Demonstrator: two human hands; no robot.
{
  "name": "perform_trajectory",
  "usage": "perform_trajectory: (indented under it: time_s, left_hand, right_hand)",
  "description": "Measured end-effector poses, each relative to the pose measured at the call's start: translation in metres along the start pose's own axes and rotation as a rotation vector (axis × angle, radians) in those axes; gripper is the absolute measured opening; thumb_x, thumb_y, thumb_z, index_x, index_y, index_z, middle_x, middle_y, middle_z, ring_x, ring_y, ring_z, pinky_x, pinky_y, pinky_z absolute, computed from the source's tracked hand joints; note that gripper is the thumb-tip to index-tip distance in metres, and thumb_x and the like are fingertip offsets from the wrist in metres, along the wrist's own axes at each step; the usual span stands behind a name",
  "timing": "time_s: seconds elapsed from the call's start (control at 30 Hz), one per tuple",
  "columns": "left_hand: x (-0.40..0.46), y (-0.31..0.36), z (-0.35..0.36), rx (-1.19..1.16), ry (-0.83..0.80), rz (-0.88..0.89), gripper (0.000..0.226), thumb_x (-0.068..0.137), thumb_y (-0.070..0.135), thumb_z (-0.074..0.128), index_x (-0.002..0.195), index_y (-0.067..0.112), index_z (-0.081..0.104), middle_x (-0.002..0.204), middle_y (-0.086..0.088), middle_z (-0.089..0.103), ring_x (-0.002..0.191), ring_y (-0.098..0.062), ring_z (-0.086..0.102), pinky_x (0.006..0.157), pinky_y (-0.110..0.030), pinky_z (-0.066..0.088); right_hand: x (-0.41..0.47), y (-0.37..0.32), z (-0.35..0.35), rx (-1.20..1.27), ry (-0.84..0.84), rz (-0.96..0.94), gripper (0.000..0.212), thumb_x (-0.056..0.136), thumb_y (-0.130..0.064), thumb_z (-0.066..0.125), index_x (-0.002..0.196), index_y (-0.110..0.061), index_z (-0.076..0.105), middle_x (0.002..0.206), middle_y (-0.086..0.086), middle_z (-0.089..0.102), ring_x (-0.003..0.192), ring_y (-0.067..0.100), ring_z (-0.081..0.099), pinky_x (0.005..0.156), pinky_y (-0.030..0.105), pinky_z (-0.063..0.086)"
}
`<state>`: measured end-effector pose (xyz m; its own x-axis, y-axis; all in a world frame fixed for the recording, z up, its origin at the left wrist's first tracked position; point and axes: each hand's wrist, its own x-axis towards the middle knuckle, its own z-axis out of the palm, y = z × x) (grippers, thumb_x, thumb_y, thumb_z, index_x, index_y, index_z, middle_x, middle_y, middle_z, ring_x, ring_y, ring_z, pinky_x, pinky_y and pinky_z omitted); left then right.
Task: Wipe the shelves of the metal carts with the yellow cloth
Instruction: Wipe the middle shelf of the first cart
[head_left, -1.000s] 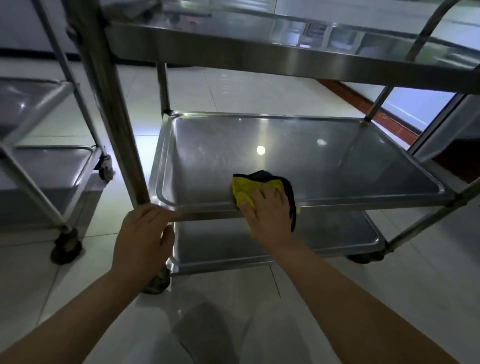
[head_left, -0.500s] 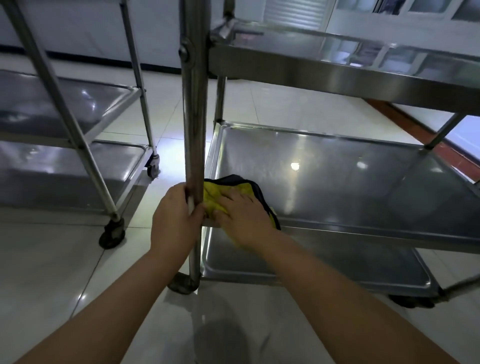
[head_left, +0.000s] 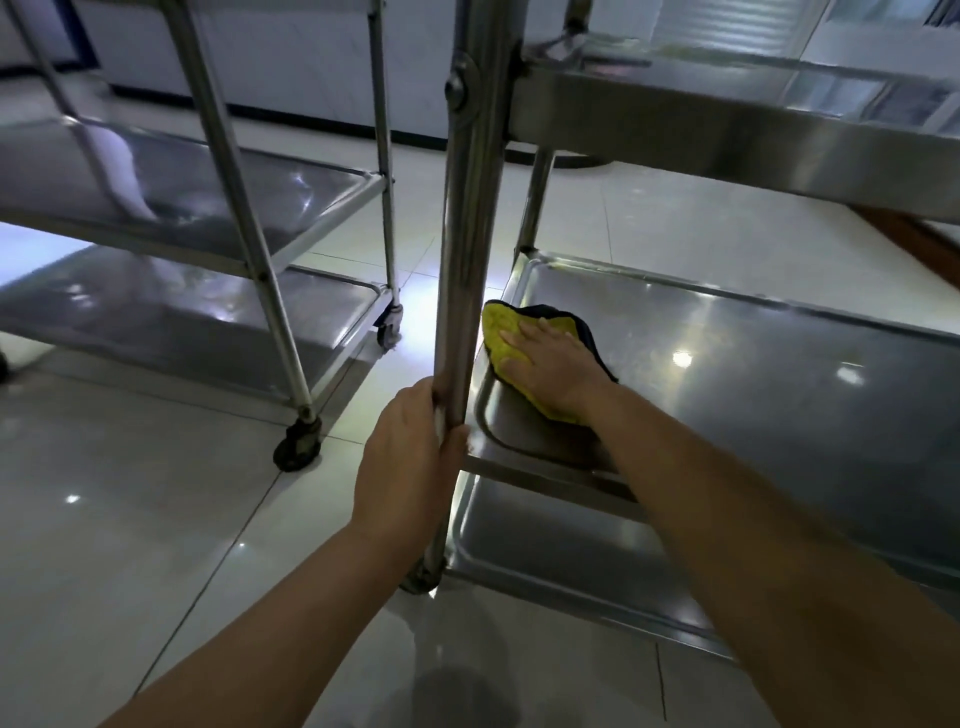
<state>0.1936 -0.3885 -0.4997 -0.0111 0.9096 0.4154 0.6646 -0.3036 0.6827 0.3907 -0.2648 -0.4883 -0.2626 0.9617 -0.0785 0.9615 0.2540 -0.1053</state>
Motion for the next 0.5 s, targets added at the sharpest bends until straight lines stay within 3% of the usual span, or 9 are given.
perform_trajectory:
  time_s: [0.13, 0.23, 0.3, 0.4, 0.5]
  left_hand:
    - [-0.002, -0.001, 0.004, 0.001, 0.023, 0.005, 0.031, 0.088, 0.022, 0.064, 0.116, 0.021, 0.052, 0.102, 0.011, 0.054, 0.095, -0.006, 0.049, 0.080, -0.023, 0.044]
    - [-0.003, 0.004, 0.001, -0.008, 0.046, -0.013, 0.041, 0.086, 0.020, 0.067, 0.124, 0.022, 0.051, 0.107, 0.014, 0.053, 0.096, 0.001, 0.047, 0.078, -0.004, 0.037]
    - [-0.003, 0.006, -0.004, 0.002, 0.077, 0.003, 0.055, 0.082, 0.016, 0.072, 0.130, 0.021, 0.047, 0.109, 0.017, 0.047, 0.097, 0.006, 0.043, 0.074, 0.000, 0.033]
    - [-0.008, 0.005, -0.007, 0.049, 0.078, 0.095, 0.067, 0.076, 0.015, 0.077, 0.134, 0.017, 0.043, 0.110, 0.011, 0.049, 0.098, 0.001, 0.047, 0.076, -0.008, 0.035]
    - [-0.009, 0.004, -0.009, 0.082, 0.066, 0.127, 0.068, 0.076, 0.017, 0.078, 0.135, 0.015, 0.043, 0.115, -0.001, 0.056, 0.103, -0.013, 0.056, 0.082, -0.023, 0.043]
  right_hand:
    - [0.028, 0.019, -0.004, -0.052, 0.016, -0.061, 0.059, 0.100, -0.054, 0.016, 0.154, -0.030, 0.010, 0.162, -0.004, 0.003, 0.149, 0.024, 0.005, 0.119, 0.048, 0.005]
    - [0.036, 0.024, -0.007, -0.011, 0.054, -0.034, 0.058, 0.100, -0.054, 0.018, 0.153, -0.033, 0.011, 0.162, -0.006, 0.004, 0.148, 0.026, 0.007, 0.119, 0.047, 0.006]
    - [0.037, 0.023, -0.005, -0.007, 0.064, -0.063, 0.058, 0.099, -0.055, 0.016, 0.153, -0.033, 0.010, 0.162, -0.007, 0.004, 0.148, 0.024, 0.009, 0.119, 0.046, 0.006]
    - [0.022, 0.017, 0.000, 0.030, 0.020, -0.051, 0.071, 0.090, -0.067, 0.006, 0.153, -0.035, 0.008, 0.162, -0.005, 0.003, 0.148, 0.026, 0.006, 0.118, 0.051, 0.006]
    - [-0.015, 0.004, 0.004, 0.058, -0.027, -0.075, 0.061, 0.098, -0.058, 0.013, 0.153, -0.034, 0.006, 0.162, -0.005, -0.002, 0.149, 0.022, -0.003, 0.119, 0.048, 0.000]
